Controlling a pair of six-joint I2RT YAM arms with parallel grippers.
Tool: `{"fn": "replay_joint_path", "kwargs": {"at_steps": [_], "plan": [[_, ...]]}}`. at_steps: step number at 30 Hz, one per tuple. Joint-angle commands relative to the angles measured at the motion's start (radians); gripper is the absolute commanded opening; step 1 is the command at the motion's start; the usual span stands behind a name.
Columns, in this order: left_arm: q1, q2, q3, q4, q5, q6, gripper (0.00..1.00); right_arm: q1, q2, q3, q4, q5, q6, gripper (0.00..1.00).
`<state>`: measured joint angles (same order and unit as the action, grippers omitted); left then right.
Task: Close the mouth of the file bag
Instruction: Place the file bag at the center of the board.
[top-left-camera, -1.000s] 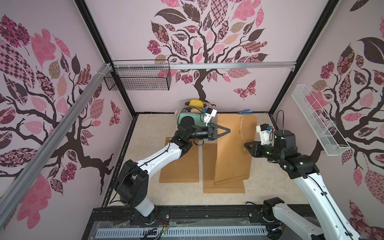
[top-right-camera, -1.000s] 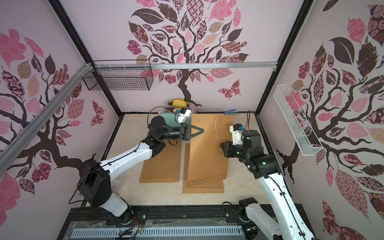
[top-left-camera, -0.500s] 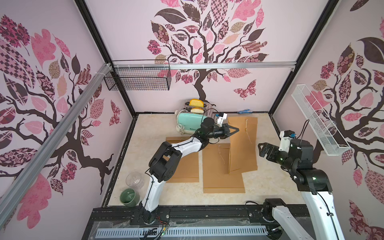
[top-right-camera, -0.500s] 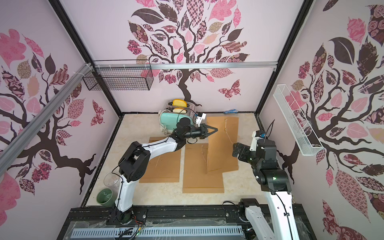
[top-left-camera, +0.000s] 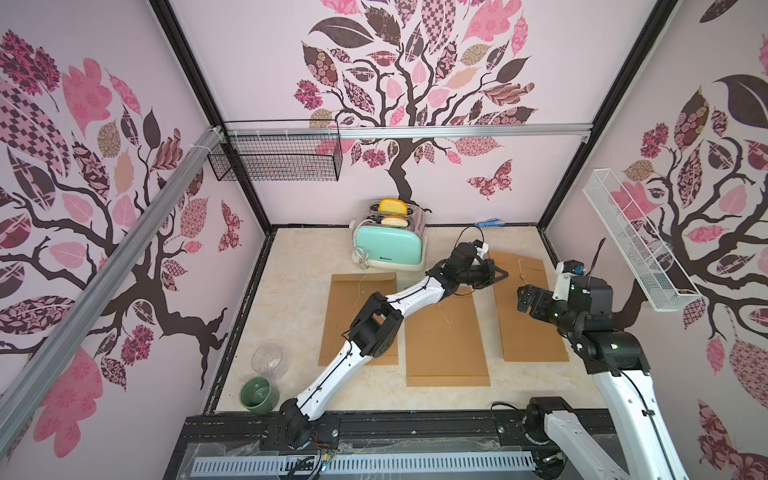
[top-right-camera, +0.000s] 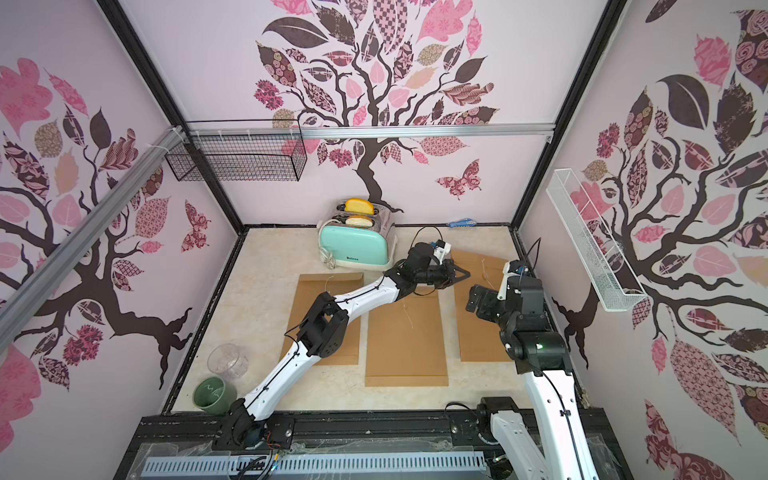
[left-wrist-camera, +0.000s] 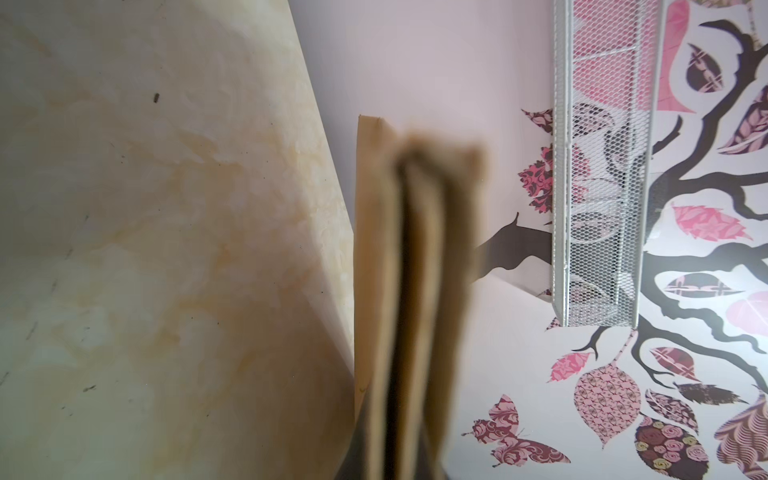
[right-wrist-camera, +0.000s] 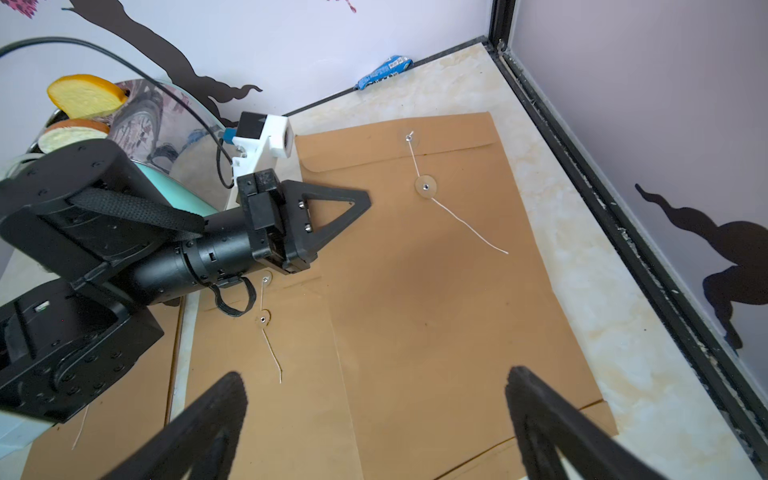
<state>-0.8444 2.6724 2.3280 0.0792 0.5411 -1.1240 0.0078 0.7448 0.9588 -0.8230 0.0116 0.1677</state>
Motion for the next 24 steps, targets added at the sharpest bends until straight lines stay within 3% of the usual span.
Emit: {"fn": "replay_joint_path", "kwargs": {"at_steps": [1, 3, 5, 11, 12, 20, 24], "plan": [[-0.007, 0.055, 0.028, -0.115, -0.019, 0.033, 0.0, -0.008, -0.004, 0.02, 0.016, 0.007, -0.005, 0.99], [-0.01, 0.072, 0.042, -0.15, -0.021, 0.052, 0.0, -0.008, -0.008, 0.01, 0.022, 0.01, -0.005, 0.99], [-0.009, 0.078, 0.026, -0.14, -0.01, 0.049, 0.12, -0.008, -0.009, 0.0, 0.025, 0.007, -0.002, 0.99], [-0.012, 0.015, -0.027, -0.223, -0.081, 0.114, 0.77, -0.008, 0.002, -0.03, 0.039, -0.019, 0.026, 0.99], [-0.012, 0.002, -0.026, -0.254, -0.093, 0.129, 0.95, -0.008, 0.002, -0.035, 0.042, -0.025, 0.031, 0.99], [-0.013, -0.084, 0.03, -0.559, -0.211, 0.19, 0.98, -0.008, 0.008, -0.078, 0.078, -0.062, 0.079, 0.99], [-0.011, -0.026, 0.235, -0.798, -0.297, 0.27, 0.98, -0.008, -0.002, -0.078, 0.076, -0.053, 0.082, 0.99]]}}
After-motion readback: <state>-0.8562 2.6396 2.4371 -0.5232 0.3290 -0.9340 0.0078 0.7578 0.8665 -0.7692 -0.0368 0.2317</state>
